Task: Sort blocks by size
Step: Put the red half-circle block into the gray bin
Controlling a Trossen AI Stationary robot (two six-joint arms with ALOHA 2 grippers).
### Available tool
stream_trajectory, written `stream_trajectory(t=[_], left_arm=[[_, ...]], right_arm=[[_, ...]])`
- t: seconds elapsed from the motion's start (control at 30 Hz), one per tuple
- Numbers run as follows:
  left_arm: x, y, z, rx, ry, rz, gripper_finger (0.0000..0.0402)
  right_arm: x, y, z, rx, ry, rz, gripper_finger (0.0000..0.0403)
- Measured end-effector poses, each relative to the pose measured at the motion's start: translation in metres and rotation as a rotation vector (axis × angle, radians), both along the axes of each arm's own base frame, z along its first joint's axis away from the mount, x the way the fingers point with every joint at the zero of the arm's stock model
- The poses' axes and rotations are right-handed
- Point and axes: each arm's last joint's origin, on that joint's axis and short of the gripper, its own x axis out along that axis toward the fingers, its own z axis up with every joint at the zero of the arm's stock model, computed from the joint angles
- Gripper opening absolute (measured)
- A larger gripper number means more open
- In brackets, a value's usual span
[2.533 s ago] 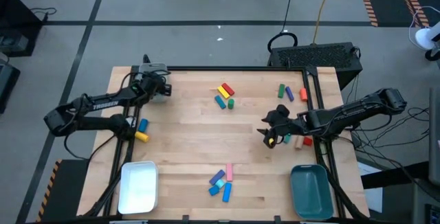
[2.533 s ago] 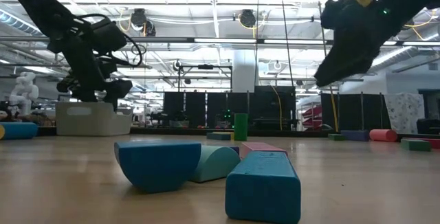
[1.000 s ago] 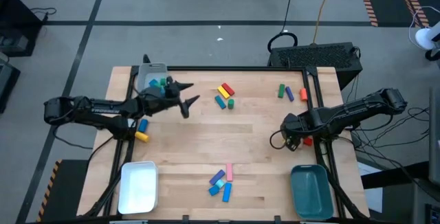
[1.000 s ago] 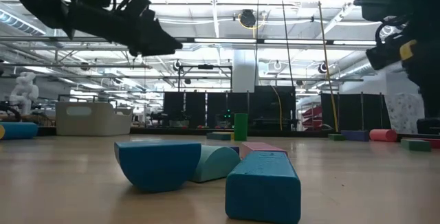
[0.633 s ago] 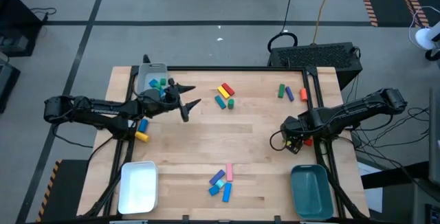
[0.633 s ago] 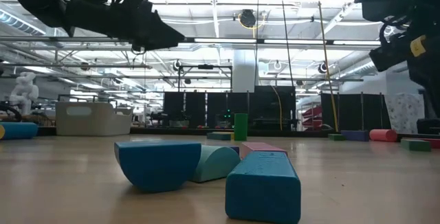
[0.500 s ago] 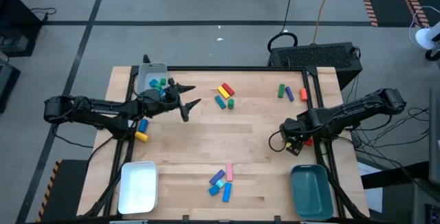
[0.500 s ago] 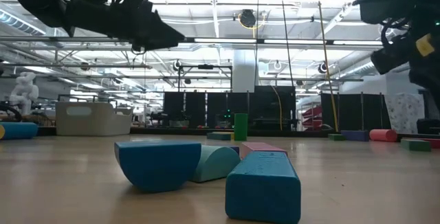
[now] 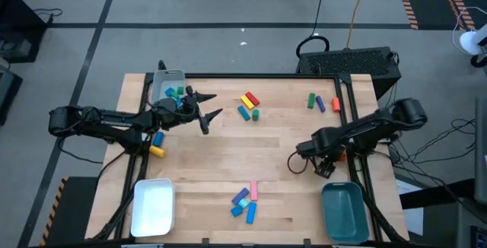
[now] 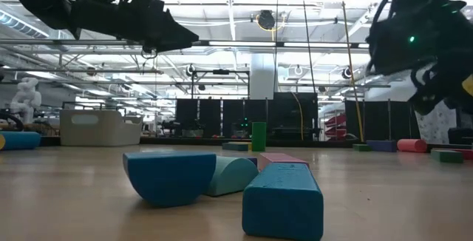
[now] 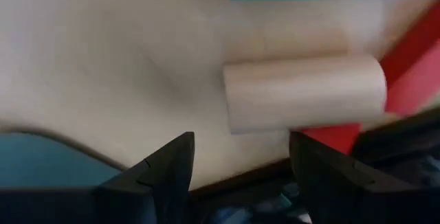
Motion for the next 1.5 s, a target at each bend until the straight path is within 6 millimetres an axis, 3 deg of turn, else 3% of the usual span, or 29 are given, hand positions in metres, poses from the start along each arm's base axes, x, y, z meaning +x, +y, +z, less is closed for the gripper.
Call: stream_trajectory(t=[0.37, 0.63, 0.97, 1.17, 1.3, 1.5], left_arm=[[0.0, 0.0, 0.0, 0.025, 0.011, 0.0, 0.0286], [0.0, 0.0, -0.002, 0.024, 0.024, 0.0, 0.0286], [0.0, 0.0, -0.002, 0.062, 0.043, -0.002, 0.0286], [0.0, 0.0, -0.002, 0.07, 0.046, -0.002, 0.0286], [0.0, 0.0, -0.002, 0.07, 0.047, -0.003, 0.0286], [0.0, 0.0, -0.002, 0.104, 0.061, -0.004, 0.0286]], right_arm=[[0.02, -0.003, 0.02, -0.091, 0.087, 0.096, 0.0222], [0.018, -0.017, 0.015, -0.1, 0.102, 0.087, 0.0222], [0.018, -0.029, 0.015, -0.113, 0.137, -0.115, 0.0222], [0.015, -0.021, 0.015, -0.124, 0.184, -0.222, 0.0222], [0.009, -0.014, 0.009, -0.233, 0.216, -0.314, 0.0222], [0.009, -0.01, 0.007, -0.283, 0.192, -0.305, 0.0222]])
